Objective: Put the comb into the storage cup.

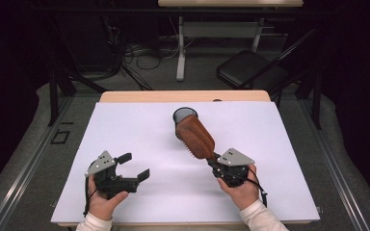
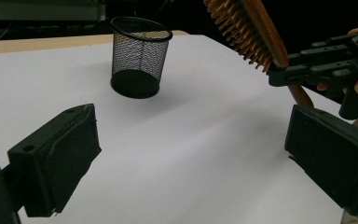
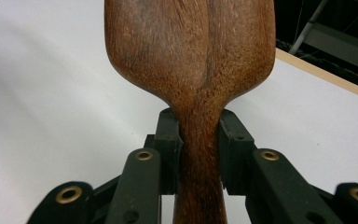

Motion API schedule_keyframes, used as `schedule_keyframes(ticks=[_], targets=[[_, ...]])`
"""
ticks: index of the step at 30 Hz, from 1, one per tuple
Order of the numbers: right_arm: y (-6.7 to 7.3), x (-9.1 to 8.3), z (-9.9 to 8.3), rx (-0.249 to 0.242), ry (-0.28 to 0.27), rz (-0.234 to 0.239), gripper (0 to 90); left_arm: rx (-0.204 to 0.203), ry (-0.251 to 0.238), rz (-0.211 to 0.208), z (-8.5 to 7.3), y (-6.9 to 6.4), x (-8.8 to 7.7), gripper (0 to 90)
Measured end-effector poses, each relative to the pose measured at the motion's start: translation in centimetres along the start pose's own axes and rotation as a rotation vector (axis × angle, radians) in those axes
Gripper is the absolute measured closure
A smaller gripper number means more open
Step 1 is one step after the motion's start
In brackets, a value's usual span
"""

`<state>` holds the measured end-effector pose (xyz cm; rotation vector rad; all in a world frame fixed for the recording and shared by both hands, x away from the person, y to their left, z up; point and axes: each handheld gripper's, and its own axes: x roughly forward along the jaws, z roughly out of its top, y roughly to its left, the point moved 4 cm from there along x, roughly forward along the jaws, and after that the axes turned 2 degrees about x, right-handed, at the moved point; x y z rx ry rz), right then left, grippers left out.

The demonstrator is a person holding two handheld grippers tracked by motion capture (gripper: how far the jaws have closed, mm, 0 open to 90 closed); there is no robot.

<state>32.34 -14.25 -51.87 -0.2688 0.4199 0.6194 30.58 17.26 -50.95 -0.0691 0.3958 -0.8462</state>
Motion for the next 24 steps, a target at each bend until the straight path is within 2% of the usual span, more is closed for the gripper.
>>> schedule_keyframes(ticks=[4, 7, 24], targets=[[0.1, 0.0, 0.0, 0.001, -0.004, -0.003, 72.3, -0.019, 0.001, -0.01, 0.7, -0.1, 0.4, 3.0], [0.1, 0.0, 0.0, 0.0, -0.007, -0.004, 72.3, -0.015, 0.01, -0.007, 1.3, -0.3, 0.8, 3.6], [0.3, -0.3, 0.1, -0.007, -0.021, -0.003, 72.3, -0.067, 0.051, -0.06, 4.8, -1.3, 2.7, 3.6]])
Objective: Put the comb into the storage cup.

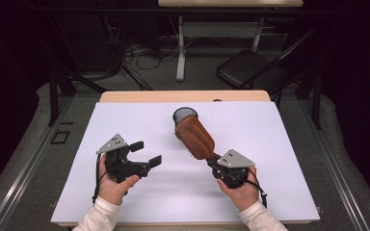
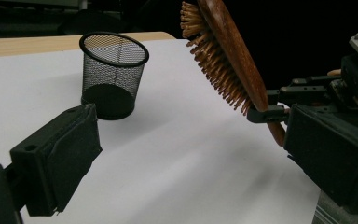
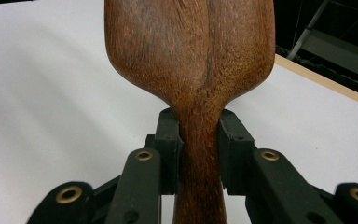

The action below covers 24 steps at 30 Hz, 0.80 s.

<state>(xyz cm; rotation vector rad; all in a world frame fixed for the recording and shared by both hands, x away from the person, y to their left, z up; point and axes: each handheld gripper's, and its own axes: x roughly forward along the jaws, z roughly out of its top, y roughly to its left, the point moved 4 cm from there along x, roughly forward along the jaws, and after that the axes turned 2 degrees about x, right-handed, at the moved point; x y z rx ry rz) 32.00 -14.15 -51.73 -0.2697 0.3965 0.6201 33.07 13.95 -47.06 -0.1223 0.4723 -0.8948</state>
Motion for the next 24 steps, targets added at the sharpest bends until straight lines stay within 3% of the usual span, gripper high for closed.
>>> schedule_keyframes(ticks=[6, 24], targets=[[0.0, -0.1, 0.0, -0.001, -0.004, -0.001, 72.4, -0.011, 0.012, -0.003, 1.1, 0.0, 0.4, 3.7], [0.1, -0.1, 0.0, -0.009, -0.008, -0.006, 72.4, -0.12, 0.033, -0.021, 3.5, 0.9, 1.7, 7.0]])
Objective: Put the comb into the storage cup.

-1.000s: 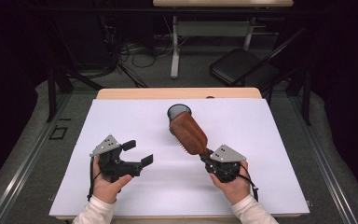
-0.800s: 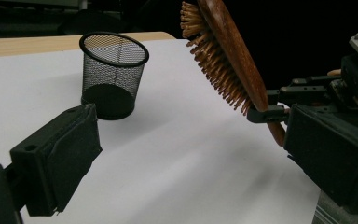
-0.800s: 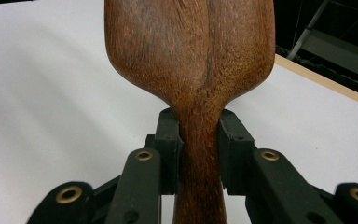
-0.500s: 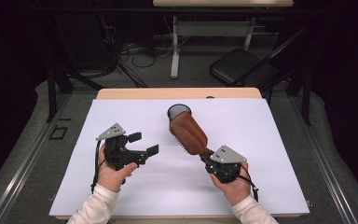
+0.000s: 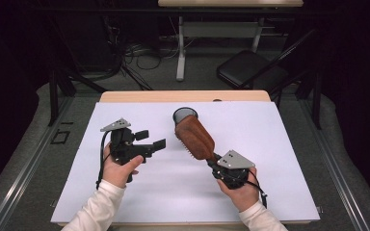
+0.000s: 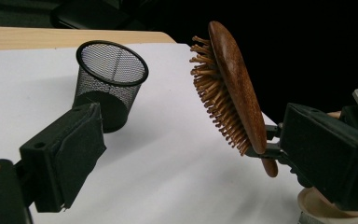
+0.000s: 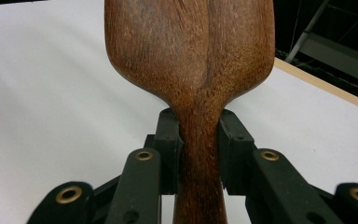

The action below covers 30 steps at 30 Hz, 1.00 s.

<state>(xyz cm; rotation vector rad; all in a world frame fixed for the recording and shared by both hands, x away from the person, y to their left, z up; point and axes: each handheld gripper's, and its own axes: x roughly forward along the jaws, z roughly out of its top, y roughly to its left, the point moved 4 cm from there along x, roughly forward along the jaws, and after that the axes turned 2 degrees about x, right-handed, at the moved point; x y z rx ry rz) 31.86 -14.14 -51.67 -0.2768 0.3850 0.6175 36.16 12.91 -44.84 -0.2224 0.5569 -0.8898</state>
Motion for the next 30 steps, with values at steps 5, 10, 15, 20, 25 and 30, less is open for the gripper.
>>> schedule_keyframes(ticks=[5, 10, 15, 20, 25, 30], targets=[[0.0, 0.0, 0.0, -0.004, 0.0, -0.001, 72.3, -0.009, 0.012, 0.009, 0.5, 0.0, 0.4, 8.6], [0.0, 0.0, 0.0, -0.006, 0.001, -0.002, 72.3, -0.019, 0.032, -0.011, 1.0, -0.4, 1.0, 12.5], [0.1, 0.0, 0.0, -0.008, -0.002, -0.003, 72.3, -0.023, 0.061, -0.014, 1.3, -0.9, 1.6, 15.2], [0.2, 0.0, 0.0, -0.011, -0.004, -0.003, 72.3, -0.021, 0.07, -0.021, 1.8, -1.2, 2.2, 15.5], [0.2, 0.0, 0.1, -0.014, -0.008, -0.002, 72.3, -0.031, 0.084, -0.033, 2.1, -1.3, 2.7, 15.7], [0.3, 0.0, 0.1, -0.016, -0.012, 0.0, 72.3, -0.025, 0.088, -0.011, 2.3, -1.3, 3.2, 15.4]])
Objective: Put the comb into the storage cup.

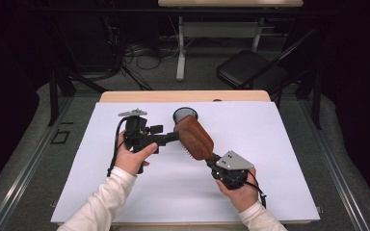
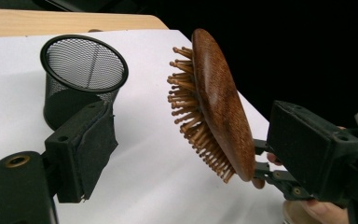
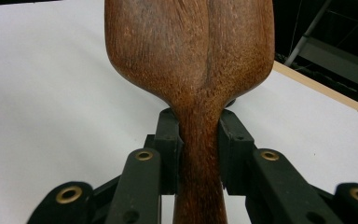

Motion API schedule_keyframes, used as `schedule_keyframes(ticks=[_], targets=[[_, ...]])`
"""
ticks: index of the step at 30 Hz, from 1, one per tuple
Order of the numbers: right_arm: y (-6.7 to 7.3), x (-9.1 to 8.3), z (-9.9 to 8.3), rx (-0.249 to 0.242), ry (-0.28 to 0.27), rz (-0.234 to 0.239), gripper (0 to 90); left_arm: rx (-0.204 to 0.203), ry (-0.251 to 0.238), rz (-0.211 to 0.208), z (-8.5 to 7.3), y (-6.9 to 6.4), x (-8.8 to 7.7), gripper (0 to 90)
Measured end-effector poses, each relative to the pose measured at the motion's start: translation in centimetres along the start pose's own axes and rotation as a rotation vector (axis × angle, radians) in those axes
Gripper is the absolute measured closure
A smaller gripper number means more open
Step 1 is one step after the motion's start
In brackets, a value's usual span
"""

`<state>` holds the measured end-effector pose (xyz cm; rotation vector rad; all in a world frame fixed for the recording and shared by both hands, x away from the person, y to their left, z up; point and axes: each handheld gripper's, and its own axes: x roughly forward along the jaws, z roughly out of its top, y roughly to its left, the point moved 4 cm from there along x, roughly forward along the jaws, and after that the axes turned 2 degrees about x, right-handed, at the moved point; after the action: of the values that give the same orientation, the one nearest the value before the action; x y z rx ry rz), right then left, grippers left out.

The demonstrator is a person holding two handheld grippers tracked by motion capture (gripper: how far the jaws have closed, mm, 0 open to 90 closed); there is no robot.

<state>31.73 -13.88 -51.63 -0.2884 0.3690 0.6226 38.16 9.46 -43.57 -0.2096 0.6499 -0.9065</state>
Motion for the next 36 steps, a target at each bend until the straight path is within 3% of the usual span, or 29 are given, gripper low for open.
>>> schedule_keyframes(ticks=[12, 20, 36], targets=[[0.2, 0.0, 0.0, -0.003, -0.003, 0.003, 72.3, -0.015, 0.03, -0.011, 0.2, 0.1, 1.4, 16.3], [0.2, 0.0, 0.1, -0.004, -0.007, 0.005, 72.3, -0.036, 0.065, -0.036, 0.0, -0.1, 2.6, 16.4], [0.4, 0.0, 0.1, -0.01, -0.013, 0.009, 72.3, -0.068, 0.087, -0.089, -0.2, -0.7, 4.0, 19.5]])
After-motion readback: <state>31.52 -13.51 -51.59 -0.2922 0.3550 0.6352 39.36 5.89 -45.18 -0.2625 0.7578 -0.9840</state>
